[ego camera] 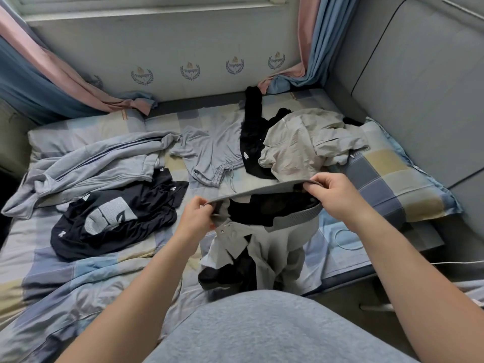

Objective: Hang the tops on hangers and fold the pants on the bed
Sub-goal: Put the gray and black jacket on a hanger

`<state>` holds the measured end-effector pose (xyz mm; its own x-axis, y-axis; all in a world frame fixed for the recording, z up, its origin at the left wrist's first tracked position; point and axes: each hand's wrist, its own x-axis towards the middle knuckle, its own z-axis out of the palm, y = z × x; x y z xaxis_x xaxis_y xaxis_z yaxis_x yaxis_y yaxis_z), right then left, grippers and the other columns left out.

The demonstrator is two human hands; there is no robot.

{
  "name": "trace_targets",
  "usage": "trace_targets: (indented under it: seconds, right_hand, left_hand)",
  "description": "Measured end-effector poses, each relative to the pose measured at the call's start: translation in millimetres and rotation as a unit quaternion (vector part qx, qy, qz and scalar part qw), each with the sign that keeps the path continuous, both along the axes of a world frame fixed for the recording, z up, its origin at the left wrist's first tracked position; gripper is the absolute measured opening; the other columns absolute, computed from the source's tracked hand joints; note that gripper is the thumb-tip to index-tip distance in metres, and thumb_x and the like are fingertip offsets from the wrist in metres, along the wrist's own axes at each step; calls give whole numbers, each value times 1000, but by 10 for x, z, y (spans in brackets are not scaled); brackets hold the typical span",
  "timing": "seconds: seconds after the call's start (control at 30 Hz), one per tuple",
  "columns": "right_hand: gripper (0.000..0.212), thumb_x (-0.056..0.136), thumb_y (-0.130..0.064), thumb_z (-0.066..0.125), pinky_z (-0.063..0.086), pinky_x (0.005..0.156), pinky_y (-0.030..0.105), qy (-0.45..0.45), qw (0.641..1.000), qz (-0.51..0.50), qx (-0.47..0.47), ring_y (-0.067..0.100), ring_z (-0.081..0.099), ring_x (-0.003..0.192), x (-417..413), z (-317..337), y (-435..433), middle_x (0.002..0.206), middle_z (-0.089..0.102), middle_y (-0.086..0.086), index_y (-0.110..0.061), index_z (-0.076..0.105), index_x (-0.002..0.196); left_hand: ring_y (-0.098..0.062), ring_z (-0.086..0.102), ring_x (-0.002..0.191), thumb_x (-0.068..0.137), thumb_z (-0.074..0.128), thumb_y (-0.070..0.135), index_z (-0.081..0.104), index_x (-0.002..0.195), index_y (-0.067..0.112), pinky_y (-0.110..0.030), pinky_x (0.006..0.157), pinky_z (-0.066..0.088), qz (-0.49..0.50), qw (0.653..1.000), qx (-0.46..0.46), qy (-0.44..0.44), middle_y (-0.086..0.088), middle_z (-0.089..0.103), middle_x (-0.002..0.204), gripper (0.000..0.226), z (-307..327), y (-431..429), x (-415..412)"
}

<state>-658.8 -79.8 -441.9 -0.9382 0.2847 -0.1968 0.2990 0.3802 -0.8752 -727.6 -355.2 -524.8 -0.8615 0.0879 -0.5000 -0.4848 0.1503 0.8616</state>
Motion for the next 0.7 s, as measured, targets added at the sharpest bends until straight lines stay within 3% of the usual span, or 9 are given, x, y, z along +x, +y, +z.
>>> trace_targets:
  seconds: [0.1, 0.23, 0.37, 0.47, 0.53, 0.6, 0.7]
  right_hand:
    - [23, 103, -11, 51, 52, 64, 20, -30, 994, -18, -100, 11, 55, 69, -11, -13, -5, 74, 58, 2, -9, 60, 82]
    - [23, 106, -10, 43, 54, 62, 25, -63, 965, -36, -253, 14, 61, 70, 44, 45, -108, 79, 64, 5, -10, 60, 90]
    - [22, 103, -10, 47, 56, 58, 22, -45, 933, -13, -356, 12, 69, 70, 143, 154, -215, 82, 73, 5, -5, 68, 100]
    - [18, 93, -15, 59, 56, 59, 22, -42, 925, 49, -375, 15, 70, 70, 179, 273, -327, 82, 73, 9, -2, 70, 97]
    - [18, 89, -16, 62, 56, 61, 22, -47, 926, 89, -364, 16, 70, 70, 200, 335, -416, 80, 72, 9, 0, 69, 94]
    - [14, 87, -16, 65, 55, 64, 23, -42, 931, 103, -348, 16, 68, 71, 233, 365, -469, 79, 70, 8, -2, 69, 89]
    - [3, 83, -7, 72, 55, 67, 23, -21, 947, 81, -311, 16, 66, 71, 321, 382, -448, 78, 67, 7, -6, 69, 84]
  left_hand:
    - [-12, 53, 52, 103, 48, 12, 52, 81, 15, -27, 53, 40, -10, 999, 7, 48, -1, 53, 68, 23, 90, -16, -15]
    - [-14, 52, 63, 105, 48, 18, 60, 84, 16, -25, 58, 40, -33, 996, 59, 65, 2, 58, 69, 24, 238, -35, -8]
    - [-14, 43, 62, 99, 61, 36, 66, 88, 18, -28, 55, 34, -166, 971, -46, 164, 3, 50, 69, 22, 346, -55, 53]
    - [-11, 48, 63, 83, 78, 43, 70, 102, 23, -25, 59, 39, -308, 934, -55, 171, 2, 54, 75, 28, 406, 112, 163]
    - [-12, 60, 79, 79, 77, 38, 69, 104, 19, -28, 76, 51, -382, 899, -104, 188, -1, 63, 92, 32, 373, 261, 245]
    - [-22, 65, 91, 85, 74, 25, 65, 103, 18, -44, 87, 52, -383, 893, -132, 196, -6, 69, 97, 21, 324, 365, 327]
    - [-19, 63, 82, 92, 68, 23, 60, 104, 17, -41, 77, 53, -338, 897, -144, 245, -4, 68, 88, 16, 294, 337, 353]
